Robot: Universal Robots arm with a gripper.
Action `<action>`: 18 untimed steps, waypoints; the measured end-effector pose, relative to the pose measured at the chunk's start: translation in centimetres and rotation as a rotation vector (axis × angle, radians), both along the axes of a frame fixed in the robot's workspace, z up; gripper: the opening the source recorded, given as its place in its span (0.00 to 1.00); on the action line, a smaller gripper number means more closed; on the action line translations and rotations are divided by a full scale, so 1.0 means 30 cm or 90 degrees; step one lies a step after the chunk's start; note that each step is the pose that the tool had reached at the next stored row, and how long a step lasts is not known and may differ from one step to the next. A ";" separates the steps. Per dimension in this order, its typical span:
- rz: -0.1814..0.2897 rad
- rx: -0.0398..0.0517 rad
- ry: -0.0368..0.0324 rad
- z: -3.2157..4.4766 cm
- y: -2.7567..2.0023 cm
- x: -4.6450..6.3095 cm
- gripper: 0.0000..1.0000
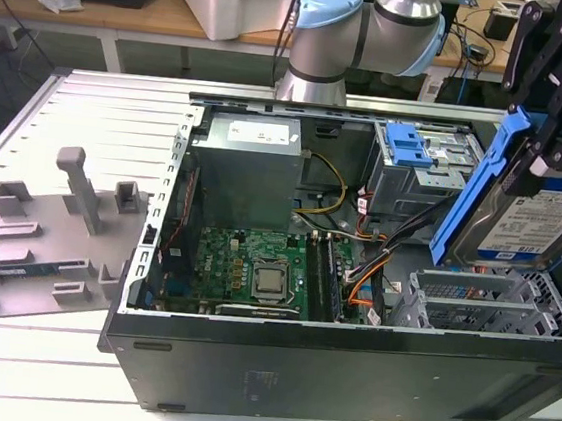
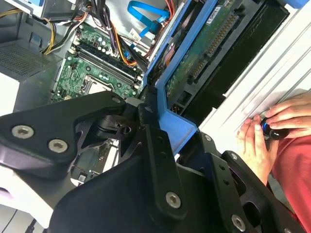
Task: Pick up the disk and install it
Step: 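Pick up the disk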
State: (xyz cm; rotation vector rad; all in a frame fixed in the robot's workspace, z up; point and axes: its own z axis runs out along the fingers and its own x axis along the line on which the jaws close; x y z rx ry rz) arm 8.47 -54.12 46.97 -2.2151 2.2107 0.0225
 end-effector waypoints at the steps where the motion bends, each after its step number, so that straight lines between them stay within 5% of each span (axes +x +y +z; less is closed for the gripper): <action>1: 0.000 -0.0001 -0.0003 -0.001 0.000 0.000 0.37; 18: -0.001 0.0000 -0.0021 -0.021 -0.005 -0.003 0.37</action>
